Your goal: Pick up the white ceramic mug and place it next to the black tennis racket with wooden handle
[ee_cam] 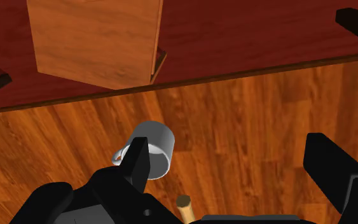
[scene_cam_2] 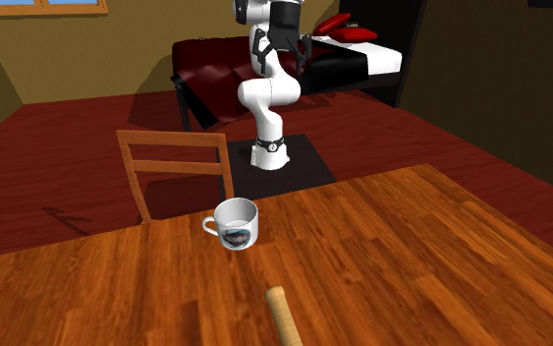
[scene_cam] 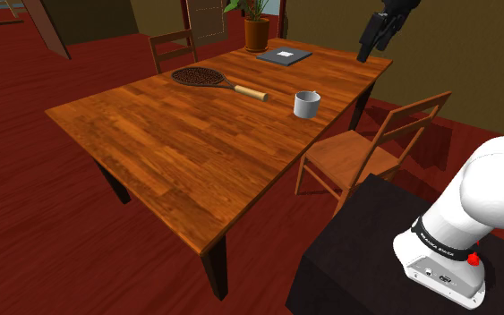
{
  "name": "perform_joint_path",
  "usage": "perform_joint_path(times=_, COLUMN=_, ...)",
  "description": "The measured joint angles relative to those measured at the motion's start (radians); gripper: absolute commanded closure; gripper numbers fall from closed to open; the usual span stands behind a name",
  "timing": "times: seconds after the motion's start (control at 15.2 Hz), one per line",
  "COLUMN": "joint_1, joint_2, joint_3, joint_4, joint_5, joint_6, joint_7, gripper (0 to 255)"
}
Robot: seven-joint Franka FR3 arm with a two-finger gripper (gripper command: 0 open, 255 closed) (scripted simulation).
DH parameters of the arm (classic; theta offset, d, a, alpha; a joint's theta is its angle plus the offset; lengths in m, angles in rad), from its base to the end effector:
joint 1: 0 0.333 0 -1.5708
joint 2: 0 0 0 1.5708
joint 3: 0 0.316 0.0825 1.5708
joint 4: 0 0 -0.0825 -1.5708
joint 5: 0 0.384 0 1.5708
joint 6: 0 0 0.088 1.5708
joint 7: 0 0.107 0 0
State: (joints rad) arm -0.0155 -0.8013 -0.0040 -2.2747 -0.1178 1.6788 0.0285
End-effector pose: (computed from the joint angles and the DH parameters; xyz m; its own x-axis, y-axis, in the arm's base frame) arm 0.3122 -0.0180 0.6454 0.9779 -0.0341 0.2064 -0.0575 -0.9925 0.1083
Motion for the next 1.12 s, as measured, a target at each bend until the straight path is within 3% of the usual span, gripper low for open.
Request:
perform_joint_path(times=0.26, joint_1=-0.002, joint_2=0.038, joint_3=-0.015, joint_4=-0.025, joint_5=-0.005, joint_6=0.066, joint_7=-0.007, gripper=0)
perform_joint_path(times=1.12, joint_1=-0.015, joint_2=0.388, joint_3=-0.134, joint_4=-0.066, joint_5=-0.023, joint_6=0.484, joint_7=-0.092, gripper=0)
